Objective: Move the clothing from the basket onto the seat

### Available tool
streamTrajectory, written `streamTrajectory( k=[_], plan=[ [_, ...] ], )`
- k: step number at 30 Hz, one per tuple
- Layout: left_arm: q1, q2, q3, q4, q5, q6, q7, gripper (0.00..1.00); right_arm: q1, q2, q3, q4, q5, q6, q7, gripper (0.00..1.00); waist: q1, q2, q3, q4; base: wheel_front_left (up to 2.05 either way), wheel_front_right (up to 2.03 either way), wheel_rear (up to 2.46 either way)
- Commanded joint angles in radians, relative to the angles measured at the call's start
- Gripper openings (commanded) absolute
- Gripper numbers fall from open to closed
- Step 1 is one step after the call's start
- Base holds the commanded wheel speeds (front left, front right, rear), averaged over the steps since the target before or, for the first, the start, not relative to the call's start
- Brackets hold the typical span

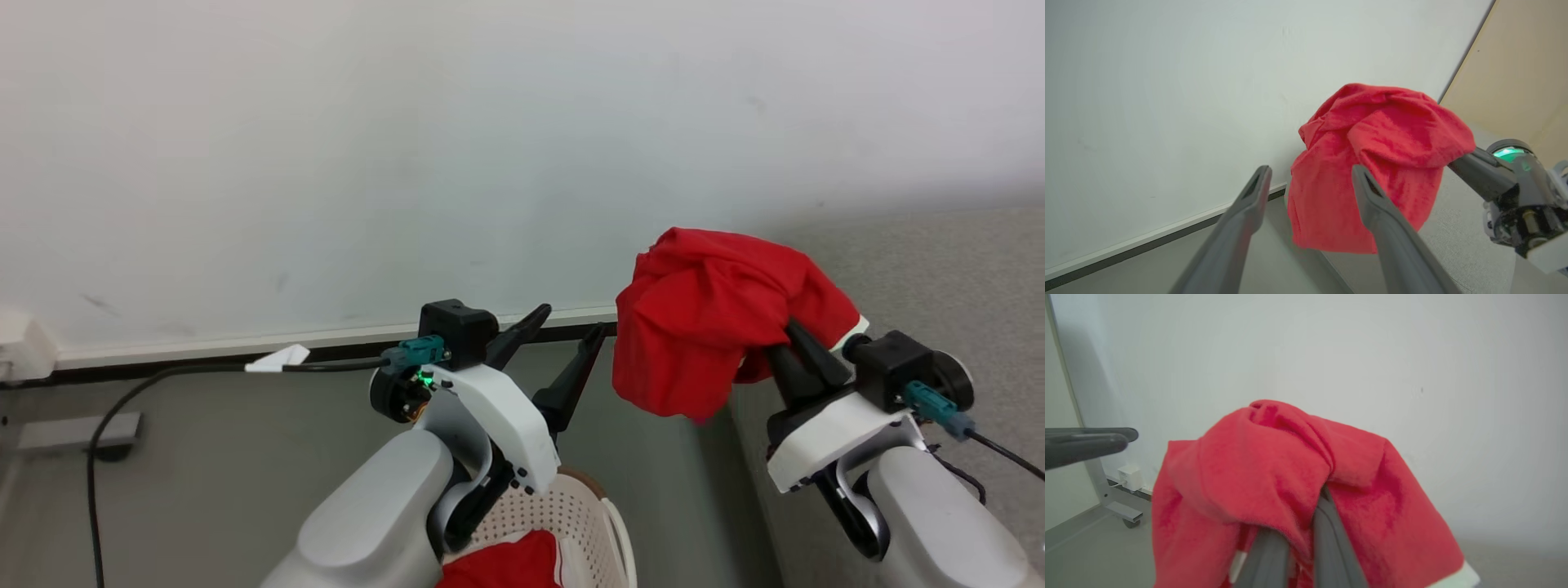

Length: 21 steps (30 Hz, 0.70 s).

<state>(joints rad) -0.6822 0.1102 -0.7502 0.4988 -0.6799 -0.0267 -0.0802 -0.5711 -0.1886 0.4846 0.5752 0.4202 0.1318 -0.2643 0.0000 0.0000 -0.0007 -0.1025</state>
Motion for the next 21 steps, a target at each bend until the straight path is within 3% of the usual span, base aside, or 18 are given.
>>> streamTrajectory(
  k=[1,10,21],
  plan=[
    [0.013,0.005,-0.002,-0.005,0.011,-0.003,-0.006,1.00,0.017,-0.011,-0.014,-0.012,-0.007,-0.002,0.000,0.00,0.0000,0.0000,0.003,-0.035,0.00,0.00,0.00],
    [0.035,0.020,-0.019,-0.014,0.021,-0.009,-0.038,1.00,0.107,-0.066,-0.145,-0.135,-0.012,-0.002,0.000,0.00,0.0000,0.0000,0.008,-0.166,0.00,0.00,0.00],
    [0.054,0.051,-0.043,-0.013,0.045,-0.023,-0.084,1.00,0.217,-0.071,-0.240,-0.248,0.000,-0.002,0.000,0.00,0.0000,0.0000,0.018,-0.338,0.00,0.00,0.00]
  ],
)
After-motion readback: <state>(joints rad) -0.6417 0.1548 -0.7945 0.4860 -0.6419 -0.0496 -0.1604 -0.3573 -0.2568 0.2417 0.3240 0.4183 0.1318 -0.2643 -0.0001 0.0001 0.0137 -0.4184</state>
